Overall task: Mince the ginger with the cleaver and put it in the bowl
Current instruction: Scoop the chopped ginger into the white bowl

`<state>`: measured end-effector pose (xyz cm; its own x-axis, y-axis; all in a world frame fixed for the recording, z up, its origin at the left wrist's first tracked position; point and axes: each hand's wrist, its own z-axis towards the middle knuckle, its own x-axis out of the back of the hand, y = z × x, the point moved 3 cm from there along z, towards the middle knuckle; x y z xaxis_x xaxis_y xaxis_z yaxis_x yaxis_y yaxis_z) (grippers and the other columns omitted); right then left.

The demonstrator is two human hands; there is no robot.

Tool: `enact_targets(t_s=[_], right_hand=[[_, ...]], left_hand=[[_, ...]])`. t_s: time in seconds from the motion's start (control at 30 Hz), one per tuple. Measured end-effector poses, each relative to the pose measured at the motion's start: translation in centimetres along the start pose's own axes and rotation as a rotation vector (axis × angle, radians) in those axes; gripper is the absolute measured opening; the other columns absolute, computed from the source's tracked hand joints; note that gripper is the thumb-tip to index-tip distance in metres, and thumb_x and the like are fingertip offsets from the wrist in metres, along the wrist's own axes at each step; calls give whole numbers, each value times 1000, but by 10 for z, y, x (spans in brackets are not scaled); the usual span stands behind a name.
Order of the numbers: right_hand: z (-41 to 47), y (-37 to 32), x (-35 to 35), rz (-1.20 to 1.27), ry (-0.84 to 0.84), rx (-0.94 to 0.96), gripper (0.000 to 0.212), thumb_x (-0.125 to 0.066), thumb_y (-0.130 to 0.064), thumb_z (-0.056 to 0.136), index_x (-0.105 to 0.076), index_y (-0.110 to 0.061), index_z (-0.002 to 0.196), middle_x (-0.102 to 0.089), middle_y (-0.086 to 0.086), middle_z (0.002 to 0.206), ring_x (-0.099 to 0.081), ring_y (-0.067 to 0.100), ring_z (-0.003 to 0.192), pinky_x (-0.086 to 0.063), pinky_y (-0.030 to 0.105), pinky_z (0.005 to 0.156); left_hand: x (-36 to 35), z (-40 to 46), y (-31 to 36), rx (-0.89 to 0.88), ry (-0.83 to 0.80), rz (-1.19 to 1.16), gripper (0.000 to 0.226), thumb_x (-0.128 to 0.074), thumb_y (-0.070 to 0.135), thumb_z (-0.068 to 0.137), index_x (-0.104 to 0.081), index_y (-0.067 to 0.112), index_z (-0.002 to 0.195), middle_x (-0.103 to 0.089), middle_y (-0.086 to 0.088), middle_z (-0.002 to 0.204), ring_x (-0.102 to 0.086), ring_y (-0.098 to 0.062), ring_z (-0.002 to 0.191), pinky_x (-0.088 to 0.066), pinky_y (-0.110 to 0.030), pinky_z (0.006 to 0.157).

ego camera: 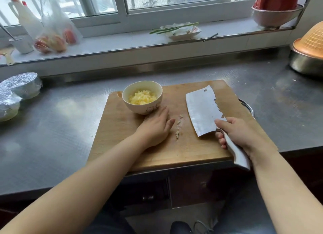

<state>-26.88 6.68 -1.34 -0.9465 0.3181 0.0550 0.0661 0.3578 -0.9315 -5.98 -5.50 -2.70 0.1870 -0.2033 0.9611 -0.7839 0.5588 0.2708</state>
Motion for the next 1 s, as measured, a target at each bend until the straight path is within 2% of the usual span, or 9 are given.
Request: enact_targets(t_s=[0.13,0.27,0.37,0.47,0.53,0.6,0.7,0.8,1.0], right_hand=[[-3,1,-1,10,-17,-5,14,-55,-23,100,-54,-11,92,-52,4,54,-45,12,38,-43,22,37],[-3,2,-1,0,-28,-15,14,-55,-22,100,-54,-9,96,-52,4,54,-45,12,38,-43,22,37],[-1,2,1,-12,-56,-31,14,-55,-21,100,-54,-7,100,-52,4,54,-45,12,38,-43,23,36],[0,2,3,-37,-83,-45,14,-55,-21,100,-53,-7,100,-51,4,53,-45,12,38,-42,24,36],[1,1,5,-50,-91,-52,13,-54,-20,100,-53,-7,100,-50,4,51,-44,11,37,-41,22,35],[0,0,7,-67,-103,-53,12,-53,-19,100,-53,-8,100,-49,4,51,-43,11,36,-40,21,35],[-1,-1,10,-98,-122,-50,12,-53,-19,100,-54,-7,101,-49,4,51,-43,11,37,-40,22,35],[-3,-1,8,-125,-160,-55,13,-52,-19,101,-55,-6,101,-49,4,52,-43,12,38,-40,22,35],[-13,1,0,-157,-222,-55,11,-51,-17,101,-56,-8,97,-48,4,52,-42,12,38,-39,22,35]], left_hand=[[0,13,5,45,-2,-69,65,-22,51,101,-15,12,153,-11,-6,162,-10,-20,148,-10,-36,120],[9,12,10,-44,33,-167,54,-28,47,102,-39,14,143,-47,-6,144,-42,-21,132,-34,-39,110],[11,-2,13,-146,25,-257,45,-29,42,103,-52,18,134,-58,0,133,-51,-15,122,-40,-33,103],[8,-18,7,-156,-25,-514,47,-29,47,102,-62,25,126,-65,11,122,-57,-2,114,-43,-27,100],[8,-24,-1,-138,36,-671,49,-32,52,99,-69,24,116,-70,13,110,-61,1,105,-46,-23,94],[14,-30,-10,-105,204,-683,50,-32,51,99,-71,22,111,-69,15,103,-61,4,99,-46,-21,88],[18,-36,-22,-29,317,-482,57,-22,52,100,-65,21,122,-63,13,117,-54,-1,112,-41,-25,95],[10,-36,-25,65,222,-309,66,-15,55,98,-51,15,136,-52,-5,138,-43,-20,130,-30,-32,107],[0,-35,7,67,233,-410,56,-20,46,102,-49,12,135,-51,-6,138,-42,-19,130,-26,-23,102]])
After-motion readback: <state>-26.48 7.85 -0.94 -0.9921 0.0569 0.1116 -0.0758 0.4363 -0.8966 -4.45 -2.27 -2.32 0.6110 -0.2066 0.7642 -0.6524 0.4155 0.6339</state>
